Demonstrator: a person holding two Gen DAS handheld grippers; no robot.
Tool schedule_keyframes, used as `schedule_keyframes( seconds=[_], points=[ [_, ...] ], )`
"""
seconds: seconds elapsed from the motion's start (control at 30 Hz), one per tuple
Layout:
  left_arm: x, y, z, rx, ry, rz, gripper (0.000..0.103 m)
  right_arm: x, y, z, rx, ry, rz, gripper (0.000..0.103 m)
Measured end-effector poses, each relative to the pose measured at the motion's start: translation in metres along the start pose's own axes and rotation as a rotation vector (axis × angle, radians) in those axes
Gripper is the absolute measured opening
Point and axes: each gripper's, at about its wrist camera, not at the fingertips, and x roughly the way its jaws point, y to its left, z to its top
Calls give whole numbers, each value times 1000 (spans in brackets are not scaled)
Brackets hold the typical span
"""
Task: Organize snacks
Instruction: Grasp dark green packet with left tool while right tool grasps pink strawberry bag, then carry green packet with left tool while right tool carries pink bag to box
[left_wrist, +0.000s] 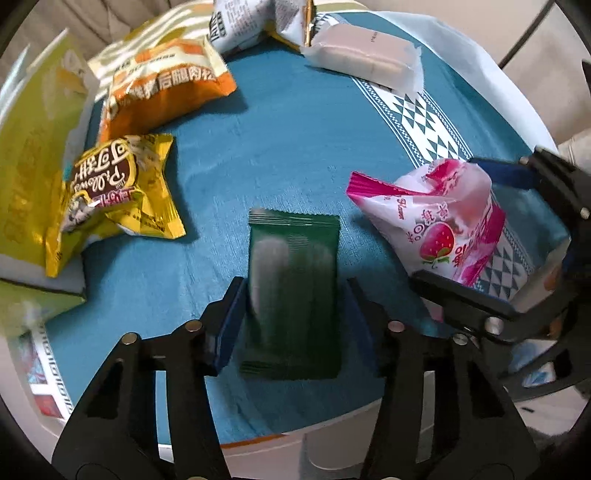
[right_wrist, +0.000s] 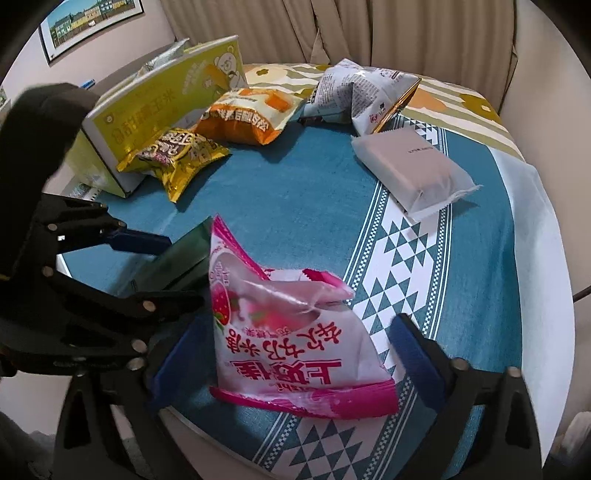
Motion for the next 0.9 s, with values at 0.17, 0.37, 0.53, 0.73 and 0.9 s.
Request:
schedule_keyframes(
  seconds=[0.17,0.37,0.53,0.73,0.9],
  points=[
    [1,3,5,13,-2,3,41,5,4,0,-16,25,0,83],
    [-6,-6,-4,-1,4,5,41,9,5,1,-36,41,-20,79],
    [-8,6,-11,-31,0,5,41,13,10,3,-43,36,-22,73],
    [-12,19,-17,-86,-11,-16,41,10,16,6,-66,10,-14,47],
    [-25,27,-20,-133,-37,-51,41,-3,14,11,-57,-21,-11,44]
  ],
)
